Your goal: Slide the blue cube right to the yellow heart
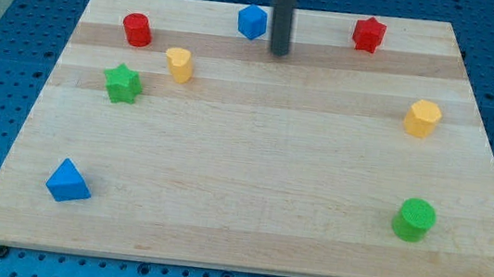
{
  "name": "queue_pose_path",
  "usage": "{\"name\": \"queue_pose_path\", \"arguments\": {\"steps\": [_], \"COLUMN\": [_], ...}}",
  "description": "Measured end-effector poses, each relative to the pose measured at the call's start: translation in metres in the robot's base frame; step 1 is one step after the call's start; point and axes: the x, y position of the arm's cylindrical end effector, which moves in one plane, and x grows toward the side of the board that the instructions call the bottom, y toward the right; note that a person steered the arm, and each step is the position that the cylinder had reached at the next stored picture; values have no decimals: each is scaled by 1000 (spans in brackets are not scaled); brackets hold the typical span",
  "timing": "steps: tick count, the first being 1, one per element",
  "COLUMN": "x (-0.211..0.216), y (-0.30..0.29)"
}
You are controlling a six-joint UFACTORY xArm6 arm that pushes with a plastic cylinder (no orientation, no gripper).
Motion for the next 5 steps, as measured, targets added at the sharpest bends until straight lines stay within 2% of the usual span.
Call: {"name": "queue_pose_path", "arguments": {"steps": [1,2,3,4,5], "x": [-50,-71,-39,-7,49], "y": [9,-37,-84,-105,-103]}}
